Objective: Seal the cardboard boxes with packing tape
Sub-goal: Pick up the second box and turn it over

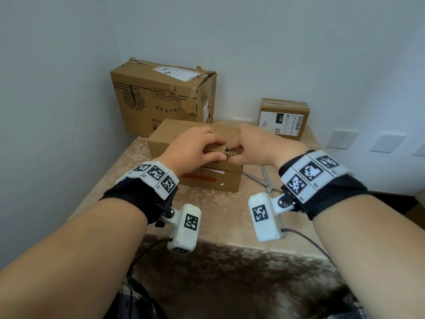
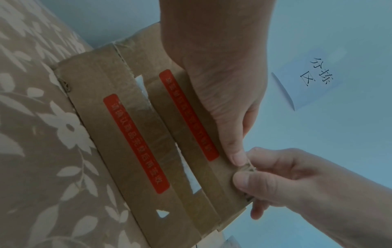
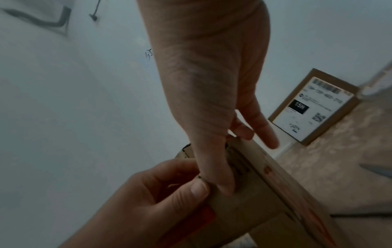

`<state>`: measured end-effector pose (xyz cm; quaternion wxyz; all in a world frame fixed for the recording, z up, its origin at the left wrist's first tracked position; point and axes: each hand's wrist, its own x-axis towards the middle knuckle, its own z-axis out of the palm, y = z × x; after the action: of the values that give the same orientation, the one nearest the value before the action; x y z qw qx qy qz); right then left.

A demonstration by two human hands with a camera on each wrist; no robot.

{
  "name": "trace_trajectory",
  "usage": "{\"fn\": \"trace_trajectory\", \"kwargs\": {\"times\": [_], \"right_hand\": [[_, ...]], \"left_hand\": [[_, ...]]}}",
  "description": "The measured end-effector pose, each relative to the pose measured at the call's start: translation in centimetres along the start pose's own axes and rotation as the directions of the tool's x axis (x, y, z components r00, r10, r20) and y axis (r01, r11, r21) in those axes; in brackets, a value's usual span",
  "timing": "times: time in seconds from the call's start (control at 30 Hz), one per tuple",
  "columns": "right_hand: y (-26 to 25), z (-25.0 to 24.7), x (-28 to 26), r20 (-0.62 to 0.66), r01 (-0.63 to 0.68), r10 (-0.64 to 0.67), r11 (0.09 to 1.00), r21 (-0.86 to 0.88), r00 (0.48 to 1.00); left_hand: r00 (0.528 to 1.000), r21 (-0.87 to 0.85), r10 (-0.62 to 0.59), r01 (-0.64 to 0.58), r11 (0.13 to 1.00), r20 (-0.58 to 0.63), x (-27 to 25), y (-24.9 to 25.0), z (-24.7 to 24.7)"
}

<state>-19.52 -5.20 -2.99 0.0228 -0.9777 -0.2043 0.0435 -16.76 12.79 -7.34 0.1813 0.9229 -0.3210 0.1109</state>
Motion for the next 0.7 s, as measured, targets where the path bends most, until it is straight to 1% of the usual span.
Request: {"fn": "trace_trajectory", "kwargs": {"times": [0.07, 0.13, 0.17, 0.23, 0.3, 0.4, 0.5, 0.57, 0.63, 0.7], "right_hand": [[-0.6, -0.8, 0.4, 0.141, -0.001, 0.013, 0.996, -0.09, 0.99], [-0.9, -1.7, 0.8, 0.242, -0.005, 0.041, 0.989, -0.147, 0.969], [-0.9, -2.1, 1.0, 0.275, -0.005, 0.046, 0.989, -0.146, 0.96], [-0.6, -2.4, 1.1, 0.301, -0.016, 0.034, 0.998, -0.061, 0.953], [0.0, -2.5, 0.9, 0.268, -0.068, 0.038, 0.992, 0.103, 0.963], [1.0, -2.9, 0.3, 0.214, -0.137, 0.063, 0.928, 0.348, 0.975], [1.7, -2.9, -0.3, 0.169, -0.137, 0.065, 0.878, 0.46, 0.984], [2.0, -2.4, -0.6, 0.108, -0.13, 0.085, 0.834, 0.536, 0.99], [2.2, -1.6, -0.7, 0.014, -0.117, 0.14, 0.769, 0.629, 0.99], [2.2, -0.3, -0.8, -0.113, -0.068, 0.191, 0.74, 0.669, 0.975]], "left_hand": [[1.0, -0.004, -0.007, 0.007, 1.0, 0.006, 0.1, 0.0, -0.1], [1.0, -0.011, -0.01, 0.01, 1.0, -0.003, 0.2, 0.0, -0.1], [1.0, -0.015, -0.015, 0.015, 1.0, -0.009, 0.2, -0.1, -0.1], [1.0, -0.016, -0.029, 0.029, 0.999, -0.007, 0.2, -0.2, -0.1], [0.999, -0.005, -0.033, 0.033, 0.999, 0.002, 0.1, -0.2, -0.1], [0.999, -0.003, -0.038, 0.038, 0.999, 0.004, 0.2, 0.0, -0.1], [0.999, -0.008, -0.037, 0.037, 0.999, -0.012, 0.2, 0.2, -0.1], [0.999, 0.007, -0.032, 0.032, 0.999, -0.015, 0.3, 0.3, 0.0], [0.999, 0.027, -0.035, 0.035, 0.999, -0.012, 0.4, 0.4, 0.0], [0.998, 0.02, -0.051, 0.051, 0.999, -0.021, 0.7, 0.6, 0.0]]}}
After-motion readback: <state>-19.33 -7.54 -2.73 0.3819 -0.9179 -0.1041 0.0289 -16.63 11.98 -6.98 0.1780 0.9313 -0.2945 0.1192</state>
